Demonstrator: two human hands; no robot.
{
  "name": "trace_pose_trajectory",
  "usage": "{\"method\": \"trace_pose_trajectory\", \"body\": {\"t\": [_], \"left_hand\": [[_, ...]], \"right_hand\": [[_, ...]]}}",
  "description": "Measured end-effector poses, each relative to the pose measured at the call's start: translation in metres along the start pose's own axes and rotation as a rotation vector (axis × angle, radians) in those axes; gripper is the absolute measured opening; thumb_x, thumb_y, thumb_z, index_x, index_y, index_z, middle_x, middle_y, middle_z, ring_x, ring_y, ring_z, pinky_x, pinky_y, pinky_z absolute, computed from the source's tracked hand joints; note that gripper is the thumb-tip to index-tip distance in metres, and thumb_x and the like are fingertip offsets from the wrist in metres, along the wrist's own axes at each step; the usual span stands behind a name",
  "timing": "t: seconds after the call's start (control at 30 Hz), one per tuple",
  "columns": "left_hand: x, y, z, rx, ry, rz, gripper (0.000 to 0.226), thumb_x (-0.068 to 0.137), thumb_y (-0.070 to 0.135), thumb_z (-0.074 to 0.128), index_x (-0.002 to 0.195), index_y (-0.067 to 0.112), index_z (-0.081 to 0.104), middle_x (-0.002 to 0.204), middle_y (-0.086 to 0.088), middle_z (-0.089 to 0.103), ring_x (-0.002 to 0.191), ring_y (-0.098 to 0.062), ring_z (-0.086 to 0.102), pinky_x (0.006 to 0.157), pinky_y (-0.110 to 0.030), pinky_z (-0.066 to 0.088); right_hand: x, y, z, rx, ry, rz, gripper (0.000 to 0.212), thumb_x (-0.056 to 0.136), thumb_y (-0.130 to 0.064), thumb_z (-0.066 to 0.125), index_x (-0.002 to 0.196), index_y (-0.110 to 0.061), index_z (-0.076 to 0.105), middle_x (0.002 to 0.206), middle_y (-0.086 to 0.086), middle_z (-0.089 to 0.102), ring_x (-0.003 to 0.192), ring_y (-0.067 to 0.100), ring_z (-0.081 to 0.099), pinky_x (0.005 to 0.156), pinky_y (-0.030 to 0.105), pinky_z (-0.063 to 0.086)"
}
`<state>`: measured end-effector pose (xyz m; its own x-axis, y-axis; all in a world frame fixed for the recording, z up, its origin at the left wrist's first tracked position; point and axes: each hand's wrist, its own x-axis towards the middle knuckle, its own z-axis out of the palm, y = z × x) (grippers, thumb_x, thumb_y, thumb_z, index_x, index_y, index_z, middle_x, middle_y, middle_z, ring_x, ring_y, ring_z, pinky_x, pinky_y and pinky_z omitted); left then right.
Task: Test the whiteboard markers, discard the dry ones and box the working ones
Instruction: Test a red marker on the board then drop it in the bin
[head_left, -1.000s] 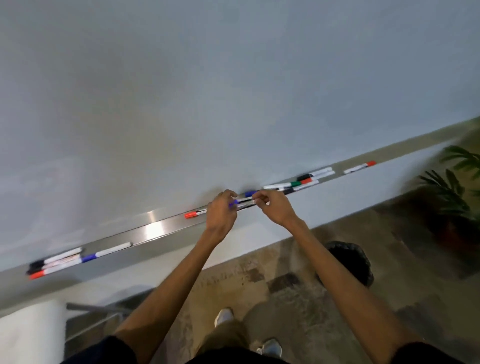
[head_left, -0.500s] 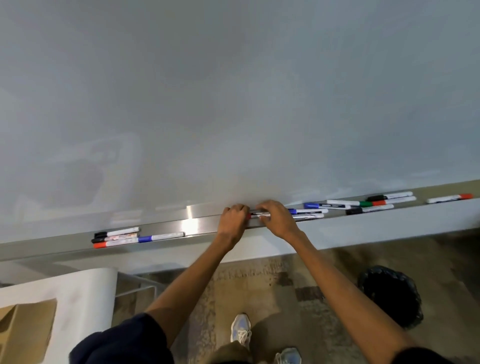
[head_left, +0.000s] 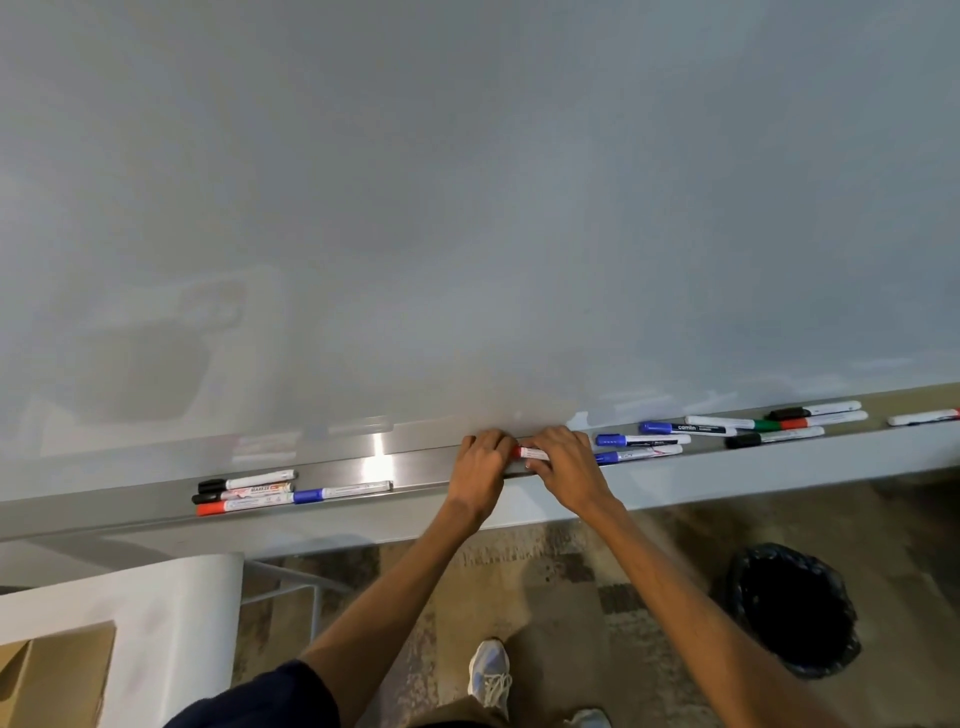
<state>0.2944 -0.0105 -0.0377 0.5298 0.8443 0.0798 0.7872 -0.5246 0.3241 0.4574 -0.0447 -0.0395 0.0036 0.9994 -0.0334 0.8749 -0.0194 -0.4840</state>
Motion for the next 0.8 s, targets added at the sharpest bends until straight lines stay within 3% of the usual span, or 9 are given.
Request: {"method": "trace_pose_trajectory", "body": {"t": [0.2,0.4,0.53,0.63,0.8], "left_hand": [[-0.014,-0.008,-0.019,-0.097,0.042,0.044,0.038,0.088,-0.001,0.064,0.125,0.01,0.061,0.122,-0.011,0.063,0.107,-0.03,0.058,0.095,-0.036,0.046],[-0.023,-0.013,-0.041,-0.046,0.017,0.135,0.031,0.1,0.011,0.051,0.13,0.014,0.057,0.121,-0.008,0.063,0.105,-0.028,0.06,0.092,-0.036,0.046],[-0.035,-0.006,-0.057,-0.032,0.043,0.148,0.027,0.102,0.01,0.047,0.126,0.013,0.058,0.111,-0.009,0.065,0.095,-0.029,0.062,0.085,-0.036,0.047],[-0.046,0.0,-0.068,-0.032,0.089,0.195,0.027,0.097,0.002,0.051,0.121,0.009,0.061,0.106,-0.013,0.067,0.091,-0.03,0.063,0.082,-0.038,0.051],[-0.067,0.005,-0.082,0.008,0.132,0.216,0.031,0.092,-0.006,0.05,0.117,0.006,0.063,0.096,-0.014,0.065,0.082,-0.032,0.06,0.074,-0.038,0.048]], "right_hand": [[-0.001,-0.023,-0.008,-0.057,-0.011,-0.052,0.036,0.1,-0.038,0.054,0.13,-0.019,0.061,0.134,0.003,0.062,0.125,0.02,0.053,0.111,0.032,0.031],[-0.01,-0.035,-0.023,-0.179,-0.026,-0.173,0.032,0.102,-0.03,0.051,0.132,-0.018,0.057,0.132,0.004,0.062,0.119,0.021,0.057,0.103,0.032,0.039],[-0.024,-0.046,-0.035,-0.238,0.043,-0.25,0.027,0.102,-0.033,0.05,0.124,-0.019,0.058,0.114,0.004,0.071,0.097,0.021,0.067,0.081,0.028,0.048],[-0.034,-0.051,-0.04,-0.316,0.138,-0.302,0.03,0.101,-0.041,0.045,0.116,-0.022,0.062,0.093,0.0,0.075,0.075,0.018,0.069,0.061,0.025,0.046],[-0.047,-0.064,-0.048,-0.256,0.204,-0.381,0.049,0.098,-0.048,0.033,0.111,-0.02,0.071,0.081,0.003,0.075,0.062,0.02,0.067,0.056,0.025,0.045]]}}
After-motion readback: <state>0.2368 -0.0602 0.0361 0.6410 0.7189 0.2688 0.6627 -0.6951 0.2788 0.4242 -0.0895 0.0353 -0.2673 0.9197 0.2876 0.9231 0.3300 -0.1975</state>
